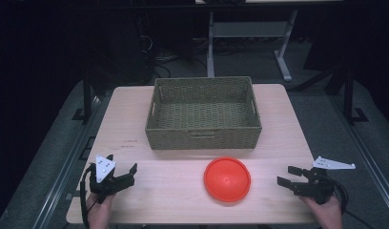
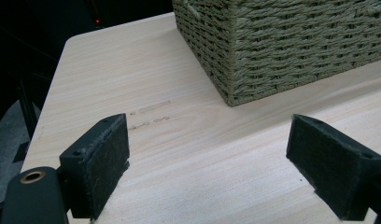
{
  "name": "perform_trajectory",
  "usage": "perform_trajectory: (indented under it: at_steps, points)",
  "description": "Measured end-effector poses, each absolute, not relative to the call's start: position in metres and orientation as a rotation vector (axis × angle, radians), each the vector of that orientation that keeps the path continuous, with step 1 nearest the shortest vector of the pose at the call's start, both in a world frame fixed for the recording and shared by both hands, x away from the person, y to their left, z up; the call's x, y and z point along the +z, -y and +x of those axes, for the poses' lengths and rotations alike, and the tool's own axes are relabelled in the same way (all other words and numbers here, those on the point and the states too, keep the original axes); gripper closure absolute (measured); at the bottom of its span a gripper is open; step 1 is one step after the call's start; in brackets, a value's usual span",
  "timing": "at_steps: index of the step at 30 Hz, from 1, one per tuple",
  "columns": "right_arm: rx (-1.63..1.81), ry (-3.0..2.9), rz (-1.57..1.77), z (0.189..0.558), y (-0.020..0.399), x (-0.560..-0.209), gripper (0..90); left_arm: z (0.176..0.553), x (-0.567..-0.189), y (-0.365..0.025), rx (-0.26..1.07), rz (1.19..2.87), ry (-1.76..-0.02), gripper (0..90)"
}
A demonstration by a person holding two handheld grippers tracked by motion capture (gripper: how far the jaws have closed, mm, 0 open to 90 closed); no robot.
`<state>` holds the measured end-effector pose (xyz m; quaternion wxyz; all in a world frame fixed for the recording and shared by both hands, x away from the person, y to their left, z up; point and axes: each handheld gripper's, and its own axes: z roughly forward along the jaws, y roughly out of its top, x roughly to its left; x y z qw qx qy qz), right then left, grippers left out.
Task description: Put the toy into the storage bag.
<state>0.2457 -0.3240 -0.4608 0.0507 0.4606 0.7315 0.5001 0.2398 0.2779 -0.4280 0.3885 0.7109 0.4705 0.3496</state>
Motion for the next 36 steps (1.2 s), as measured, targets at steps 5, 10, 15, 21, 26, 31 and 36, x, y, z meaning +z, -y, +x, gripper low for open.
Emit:
perform_trajectory:
  at_steps: [5,10,15,21,26,31,36]
  points:
    - [1.507,-2.234,1.403,0.245,0.322,-0.46,17.8,0.238,-0.428,-0.278,0.886,1.803,-1.193,12.7]
    - [1.478,-2.247,1.381,0.245,0.317,-0.459,17.9,0.238,-0.428,-0.278,0.883,1.81,-1.191,12.7]
    - [1.475,-2.258,1.362,0.245,0.313,-0.458,18.4,0.238,-0.428,-0.279,0.887,1.809,-1.191,12.7]
    - [1.473,-2.271,1.34,0.245,0.308,-0.458,18.3,0.238,-0.428,-0.277,0.892,1.807,-1.178,12.7]
    - [1.482,-2.286,1.324,0.244,0.303,-0.457,17.8,0.238,-0.428,-0.277,0.888,1.818,-1.176,12.7]
    - [1.472,-2.31,1.312,0.245,0.297,-0.457,17.9,0.238,-0.428,-0.276,0.888,1.814,-1.172,12.7]
    - [1.475,-2.316,1.298,0.245,0.293,-0.457,17.9,0.238,-0.428,-0.276,0.888,1.816,-1.173,12.7]
